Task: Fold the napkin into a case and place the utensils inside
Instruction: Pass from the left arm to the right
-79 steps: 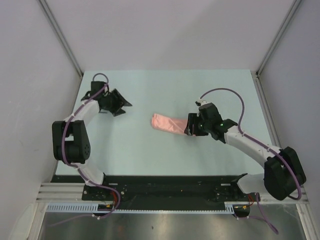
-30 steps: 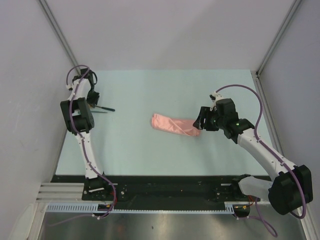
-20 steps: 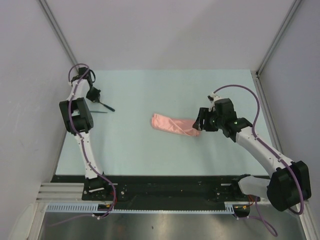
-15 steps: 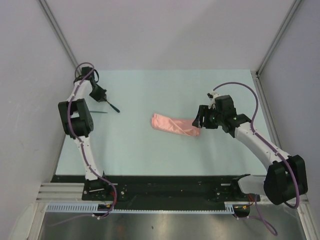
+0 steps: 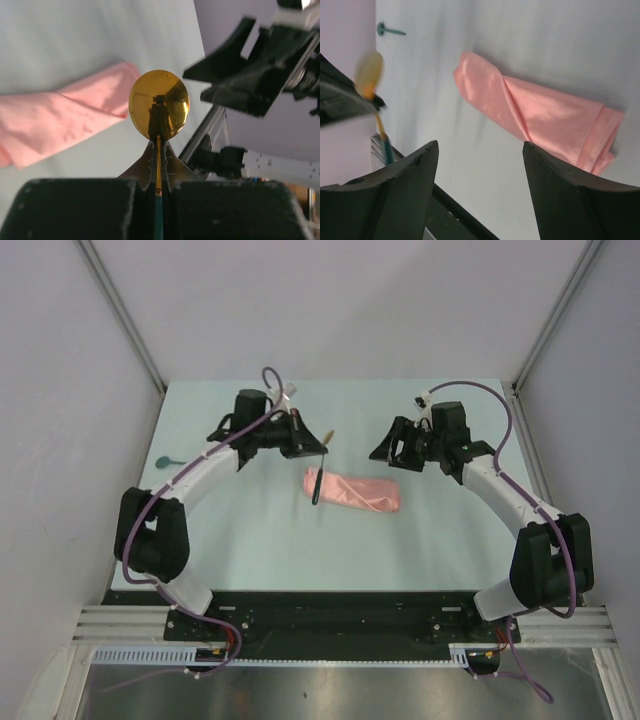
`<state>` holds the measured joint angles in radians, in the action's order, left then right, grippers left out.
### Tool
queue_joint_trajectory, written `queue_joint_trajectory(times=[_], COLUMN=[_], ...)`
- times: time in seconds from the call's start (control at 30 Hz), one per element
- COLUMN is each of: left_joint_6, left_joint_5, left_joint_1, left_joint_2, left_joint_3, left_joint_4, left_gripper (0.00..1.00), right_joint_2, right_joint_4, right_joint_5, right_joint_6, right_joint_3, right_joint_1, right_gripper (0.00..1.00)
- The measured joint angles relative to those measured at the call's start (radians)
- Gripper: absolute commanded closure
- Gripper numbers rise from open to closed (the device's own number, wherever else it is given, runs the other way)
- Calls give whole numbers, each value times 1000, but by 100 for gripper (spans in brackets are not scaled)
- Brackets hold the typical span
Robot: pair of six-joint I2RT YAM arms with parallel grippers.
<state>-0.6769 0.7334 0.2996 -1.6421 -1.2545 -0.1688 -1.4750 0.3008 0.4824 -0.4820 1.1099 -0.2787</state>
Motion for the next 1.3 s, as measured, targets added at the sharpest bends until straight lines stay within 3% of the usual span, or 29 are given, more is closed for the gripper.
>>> queue_joint_trajectory(times=[0.17,0.47,0.67,0.77,0.8,0.83,0.87,0.9,0.93,1.0,1.03,1.17,1.3], left_joint_6=[71,151,187,213,224,234,241,251,262,290,306,370,429], left_joint_5=[45,21,-54,-109,-126,-142,-159,-185,-206,-269,-306,-502,-655], left_joint_1=[155,257,279,290,296,303,311,320,325,339,348,397,513], left_joint_2=[0,-1,-7,-7,-8,-8,-8,-8,-8,3,21,155,249], left_joint_3=[31,31,22,8,1,0,0,0,0,6,22,121,172], left_joint_4=[11,-19,-63,-86,-108,-122,-131,-140,-145,-144,-132,-123,-114], left_gripper=[100,100,100,100,100,99,94,77,68,33,23,16,16], right_joint_2=[0,18,39,40,40,39,40,40,40,43,43,58,82], right_joint_4=[-73,-166,-173,-202,-219,-241,-265,-294,-308,-333,-334,-326,-326], right_joint_5=[-16,-107,-146,-154,-155,-152,-146,-134,-136,-137,-138,-150,-157], right_joint_6=[-185,-358,-433,-499,-518,-553,-595,-621,-645,-697,-716,-784,-844], right_joint_3=[-2,-59,-90,-122,-133,-147,-161,-175,-189,-229,-244,-296,-309], right_joint_1=[-22,-98,-145,-168,-172,-174,-175,-175,-175,-164,-158,-128,-104], right_gripper=[30,38,60,85,98,100,100,100,100,100,100,100,100])
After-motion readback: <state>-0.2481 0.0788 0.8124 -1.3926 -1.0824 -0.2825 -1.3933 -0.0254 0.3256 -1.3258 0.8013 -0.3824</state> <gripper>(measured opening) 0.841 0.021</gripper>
